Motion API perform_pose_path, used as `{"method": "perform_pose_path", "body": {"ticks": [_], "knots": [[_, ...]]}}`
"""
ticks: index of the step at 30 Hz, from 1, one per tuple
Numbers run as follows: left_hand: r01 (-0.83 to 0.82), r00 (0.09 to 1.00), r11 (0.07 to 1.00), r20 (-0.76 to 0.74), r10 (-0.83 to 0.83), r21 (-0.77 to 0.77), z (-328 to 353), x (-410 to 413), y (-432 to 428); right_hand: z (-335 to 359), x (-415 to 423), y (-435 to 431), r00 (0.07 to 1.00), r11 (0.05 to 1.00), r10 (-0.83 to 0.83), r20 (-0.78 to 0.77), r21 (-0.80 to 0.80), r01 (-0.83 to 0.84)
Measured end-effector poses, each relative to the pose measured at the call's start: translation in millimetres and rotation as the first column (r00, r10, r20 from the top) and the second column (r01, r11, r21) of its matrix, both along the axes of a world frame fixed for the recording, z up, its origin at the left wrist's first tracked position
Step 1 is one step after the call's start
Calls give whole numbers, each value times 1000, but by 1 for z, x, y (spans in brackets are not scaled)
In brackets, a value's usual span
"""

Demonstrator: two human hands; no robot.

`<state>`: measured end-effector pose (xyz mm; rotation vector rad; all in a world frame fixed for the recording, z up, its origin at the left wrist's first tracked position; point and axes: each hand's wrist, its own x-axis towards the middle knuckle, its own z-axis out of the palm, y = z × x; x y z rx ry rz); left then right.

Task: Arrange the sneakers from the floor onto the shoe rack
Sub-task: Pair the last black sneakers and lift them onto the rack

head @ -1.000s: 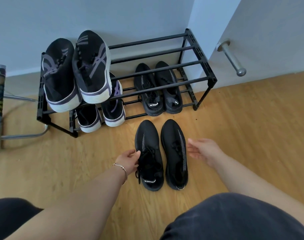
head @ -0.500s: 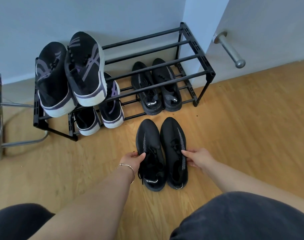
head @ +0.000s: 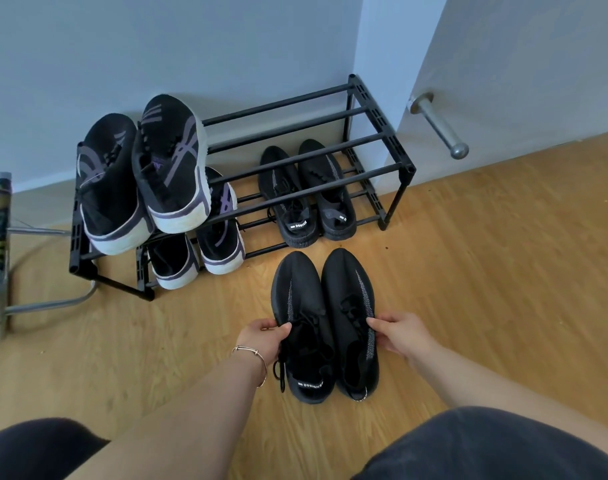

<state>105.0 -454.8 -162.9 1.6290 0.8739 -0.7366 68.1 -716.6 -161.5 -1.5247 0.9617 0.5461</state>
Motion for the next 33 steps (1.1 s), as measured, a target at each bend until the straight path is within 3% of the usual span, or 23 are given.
{"method": "perform_pose_path", "body": {"ticks": [10,24,33], "knots": [[17,997,995,78,-9,-97,61,8,-7,62,-5,-9,994,998,-55,93,30,52],[65,964,994,262,-40,-89,101,11,-9,105,-9,-17,957,996,-91,277,35,84],[59,915,997,402,-37,-43,147,60,-10,158,48,-14,933,999,-10,360,-28,22]]}}
